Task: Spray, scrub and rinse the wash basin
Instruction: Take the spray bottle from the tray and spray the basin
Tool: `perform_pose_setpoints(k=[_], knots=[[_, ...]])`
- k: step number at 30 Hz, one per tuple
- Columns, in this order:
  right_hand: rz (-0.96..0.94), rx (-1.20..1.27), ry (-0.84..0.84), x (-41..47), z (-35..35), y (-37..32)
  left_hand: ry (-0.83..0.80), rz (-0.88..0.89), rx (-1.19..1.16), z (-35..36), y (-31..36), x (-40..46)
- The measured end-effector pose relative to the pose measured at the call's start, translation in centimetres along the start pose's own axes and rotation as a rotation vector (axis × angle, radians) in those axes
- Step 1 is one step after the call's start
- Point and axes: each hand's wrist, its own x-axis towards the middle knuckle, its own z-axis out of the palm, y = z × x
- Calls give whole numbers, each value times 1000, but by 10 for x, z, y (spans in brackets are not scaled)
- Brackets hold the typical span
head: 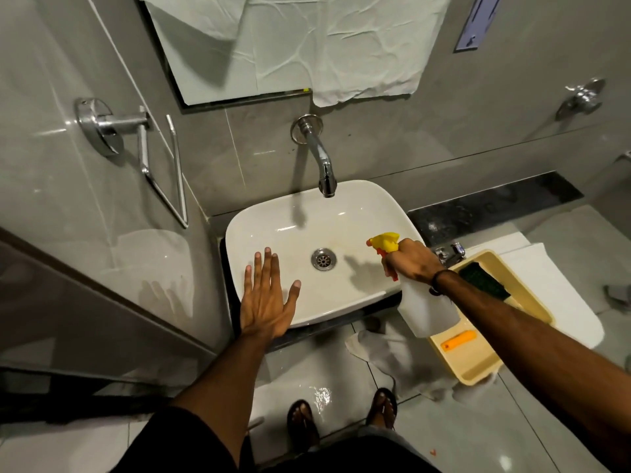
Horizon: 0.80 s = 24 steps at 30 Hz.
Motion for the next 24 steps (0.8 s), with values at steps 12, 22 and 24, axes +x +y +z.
perform_pose_setpoints(k=[12,22,24], knots=[[-51,72,-45,-1,-5,25,-21,126,-123,3,32,15],[66,257,392,-21,-26,116,-80,354,-164,20,159,54],[214,315,509,-21,-28,151,-106,411,-175,27,197,64]])
